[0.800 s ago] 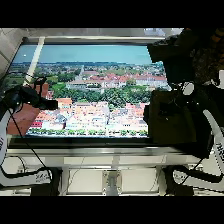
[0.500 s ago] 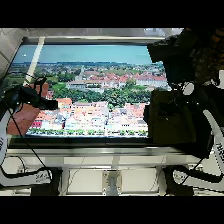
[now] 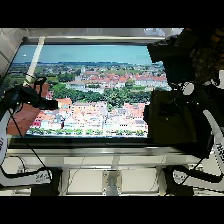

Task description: Fold the clothes and pants, and hang the long-sleeved shirts on hangers.

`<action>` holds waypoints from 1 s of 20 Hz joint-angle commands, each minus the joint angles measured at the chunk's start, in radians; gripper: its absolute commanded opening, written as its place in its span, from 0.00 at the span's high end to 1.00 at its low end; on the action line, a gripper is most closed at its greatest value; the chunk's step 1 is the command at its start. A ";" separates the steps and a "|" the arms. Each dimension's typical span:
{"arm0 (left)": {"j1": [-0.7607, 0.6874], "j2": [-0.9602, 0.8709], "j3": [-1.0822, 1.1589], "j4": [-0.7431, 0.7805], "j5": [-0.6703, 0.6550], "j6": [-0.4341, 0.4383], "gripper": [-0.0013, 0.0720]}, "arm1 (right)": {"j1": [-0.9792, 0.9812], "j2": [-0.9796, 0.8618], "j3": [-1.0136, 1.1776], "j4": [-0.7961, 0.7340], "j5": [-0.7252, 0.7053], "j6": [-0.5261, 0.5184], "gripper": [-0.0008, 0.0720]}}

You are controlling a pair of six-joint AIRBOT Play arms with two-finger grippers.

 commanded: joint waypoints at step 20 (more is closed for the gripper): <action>0.001 -0.001 0.000 0.031 -0.029 0.019 0.59 | 0.001 0.000 0.000 0.001 -0.120 0.000 0.71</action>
